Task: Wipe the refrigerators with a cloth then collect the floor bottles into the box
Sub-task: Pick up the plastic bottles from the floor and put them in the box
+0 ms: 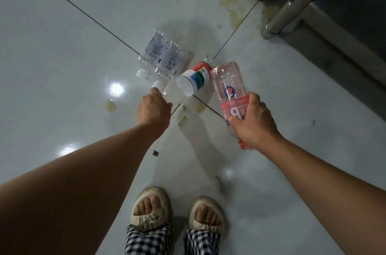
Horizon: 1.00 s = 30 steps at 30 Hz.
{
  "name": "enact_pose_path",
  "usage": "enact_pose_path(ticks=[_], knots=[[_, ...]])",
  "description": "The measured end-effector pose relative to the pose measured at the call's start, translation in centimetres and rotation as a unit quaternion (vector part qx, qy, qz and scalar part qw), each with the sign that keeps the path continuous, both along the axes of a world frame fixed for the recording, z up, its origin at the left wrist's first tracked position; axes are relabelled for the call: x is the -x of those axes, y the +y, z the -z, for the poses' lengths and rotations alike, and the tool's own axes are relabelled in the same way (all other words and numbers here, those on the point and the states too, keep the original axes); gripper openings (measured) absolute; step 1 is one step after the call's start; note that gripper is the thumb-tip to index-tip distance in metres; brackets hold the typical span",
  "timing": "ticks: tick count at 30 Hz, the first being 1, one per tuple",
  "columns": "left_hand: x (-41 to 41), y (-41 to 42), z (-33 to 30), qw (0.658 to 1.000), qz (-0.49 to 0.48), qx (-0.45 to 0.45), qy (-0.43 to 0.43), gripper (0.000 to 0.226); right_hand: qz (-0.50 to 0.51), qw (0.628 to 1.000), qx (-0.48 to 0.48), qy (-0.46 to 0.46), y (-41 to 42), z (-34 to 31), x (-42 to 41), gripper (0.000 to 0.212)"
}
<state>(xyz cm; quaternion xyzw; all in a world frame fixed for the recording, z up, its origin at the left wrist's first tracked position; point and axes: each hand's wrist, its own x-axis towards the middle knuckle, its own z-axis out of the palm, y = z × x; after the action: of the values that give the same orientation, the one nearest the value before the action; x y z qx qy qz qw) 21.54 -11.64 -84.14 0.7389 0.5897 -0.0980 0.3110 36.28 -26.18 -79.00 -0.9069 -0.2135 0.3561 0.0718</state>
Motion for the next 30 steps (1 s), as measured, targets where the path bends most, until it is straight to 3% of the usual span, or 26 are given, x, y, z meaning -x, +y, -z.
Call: enact_pose_path(ticks=[8,19,30], knots=[[-1.5,0.9,-17.1,0.993,0.091,-0.051,-0.062,0.020,-0.031,1.000,0.002,-0.003,-0.3,-15.9,-0.5,0.074],[-2.5,4.4,-44.6,0.973,0.181,-0.125,-0.071,0.024,-0.017,0.993,-0.104,-0.060,3.7,-39.9,-1.3,0.077],[-2.4,0.9,-64.2,0.944,0.259,-0.180,-0.100,0.027,-0.059,0.978,-0.144,-0.137,1.6,-59.7,-1.7,0.073]])
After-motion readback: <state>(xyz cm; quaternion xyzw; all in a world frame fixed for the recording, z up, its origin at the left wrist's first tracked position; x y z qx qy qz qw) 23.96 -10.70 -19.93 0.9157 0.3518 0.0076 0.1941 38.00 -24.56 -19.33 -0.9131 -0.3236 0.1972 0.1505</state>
